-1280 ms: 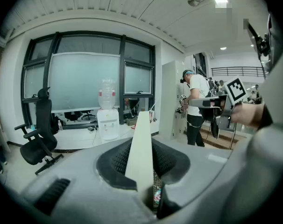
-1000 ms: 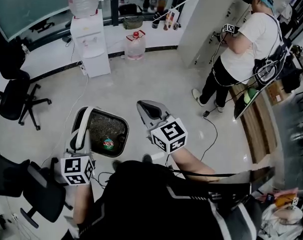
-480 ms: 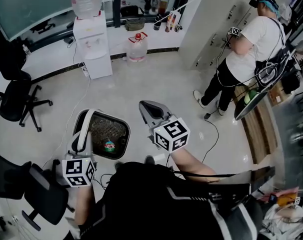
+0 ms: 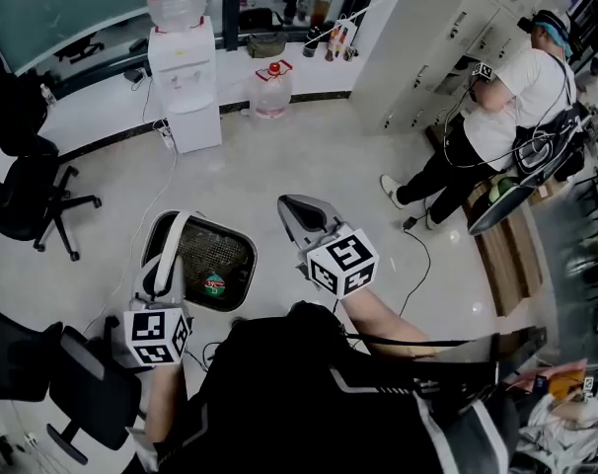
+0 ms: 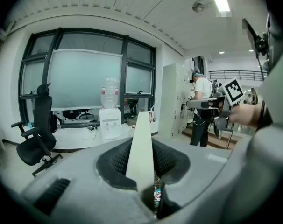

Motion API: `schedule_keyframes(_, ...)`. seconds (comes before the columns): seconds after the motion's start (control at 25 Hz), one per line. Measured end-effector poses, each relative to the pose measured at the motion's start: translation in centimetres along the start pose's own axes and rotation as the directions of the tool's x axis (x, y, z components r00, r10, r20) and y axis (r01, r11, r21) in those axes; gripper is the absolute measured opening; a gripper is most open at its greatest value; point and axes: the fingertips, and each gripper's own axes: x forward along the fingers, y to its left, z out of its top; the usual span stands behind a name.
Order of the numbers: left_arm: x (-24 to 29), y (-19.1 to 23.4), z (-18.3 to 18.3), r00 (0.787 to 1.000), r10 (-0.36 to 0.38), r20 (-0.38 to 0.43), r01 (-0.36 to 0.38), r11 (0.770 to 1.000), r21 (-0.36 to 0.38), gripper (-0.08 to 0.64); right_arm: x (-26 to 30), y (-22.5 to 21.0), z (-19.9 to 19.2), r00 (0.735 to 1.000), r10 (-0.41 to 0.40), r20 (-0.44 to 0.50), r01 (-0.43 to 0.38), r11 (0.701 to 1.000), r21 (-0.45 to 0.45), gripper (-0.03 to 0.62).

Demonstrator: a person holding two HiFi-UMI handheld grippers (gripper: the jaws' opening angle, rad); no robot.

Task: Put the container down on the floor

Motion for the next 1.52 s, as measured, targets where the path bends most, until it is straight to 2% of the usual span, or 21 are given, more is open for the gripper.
schedule_keyframes(0.2,0.3,1.7,-0.3,1.000,-0.008,-0.009,0.008,1.000,0.012,0.074,0.9,0.7,-0.1,1.000,-0.009,-0.005,0.009,1.000,0.001,0.006)
schedule_keyframes(0.56,2.8,3.9,0.0,0.999,0.040,-0.024,-0.041,0.999,-0.022,0.074,4.7,-1.4,0.2,1.000,0.028,0.000,-0.028,1.000,-0.002,0.006)
schedule_keyframes(0.8,6.5,4.5,2.4,0.998,0.061,-0.020,-0.061,0.998,-0.009,0.074,8.3,-5.3,1.2,0.999,0.047,0.023,-0.047,0.999,0.006,0.006)
schedule_keyframes(1.2,15.5,5.4,7.4,0.996,0.087,-0.007,-0.087,0.996,-0.033,0.074,13.4,-13.6,3.1,0.998,0.059,0.028,-0.059,0.998,0.012,0.006)
schedule_keyframes(1.52,21.9,4.2,10.4,0.996,0.091,-0.006,-0.091,0.996,-0.019,0.074,14.6,-21.0,3.0,0.999,0.036,0.038,-0.038,0.998,0.041,0.006)
